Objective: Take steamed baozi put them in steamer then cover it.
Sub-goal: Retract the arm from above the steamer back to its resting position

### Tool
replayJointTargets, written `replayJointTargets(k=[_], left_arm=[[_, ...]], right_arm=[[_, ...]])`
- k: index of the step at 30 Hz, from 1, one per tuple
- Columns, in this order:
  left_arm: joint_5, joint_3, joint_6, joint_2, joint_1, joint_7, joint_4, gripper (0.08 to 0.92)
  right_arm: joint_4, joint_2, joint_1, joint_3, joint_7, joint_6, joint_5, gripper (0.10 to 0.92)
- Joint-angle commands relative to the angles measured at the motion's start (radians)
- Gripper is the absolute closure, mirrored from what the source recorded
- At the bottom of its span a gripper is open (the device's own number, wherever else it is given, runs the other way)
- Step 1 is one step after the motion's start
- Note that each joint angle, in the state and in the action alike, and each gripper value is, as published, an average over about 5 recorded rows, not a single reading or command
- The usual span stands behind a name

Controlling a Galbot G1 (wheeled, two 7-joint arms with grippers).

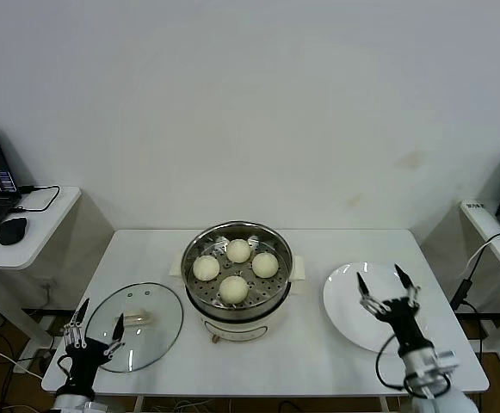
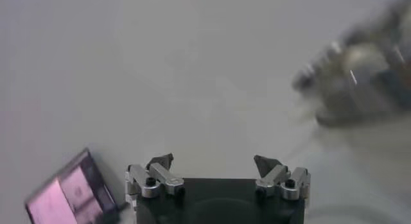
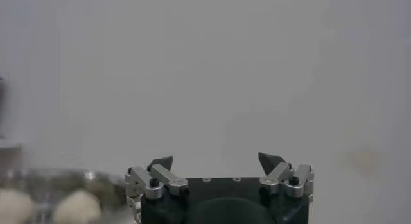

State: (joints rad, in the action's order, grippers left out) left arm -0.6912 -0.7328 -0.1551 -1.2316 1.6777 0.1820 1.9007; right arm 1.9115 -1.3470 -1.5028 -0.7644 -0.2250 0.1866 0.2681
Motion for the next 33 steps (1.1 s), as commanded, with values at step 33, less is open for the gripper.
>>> replayJointTargets(k=[33], left_arm=[[-0.580, 0.150, 0.005, 0.117, -0.420, -0.007, -0.479, 0.177]], right_arm=[[-0.050, -0.172, -0.157, -0.143, 0.056, 0.048, -0.103, 0.203]])
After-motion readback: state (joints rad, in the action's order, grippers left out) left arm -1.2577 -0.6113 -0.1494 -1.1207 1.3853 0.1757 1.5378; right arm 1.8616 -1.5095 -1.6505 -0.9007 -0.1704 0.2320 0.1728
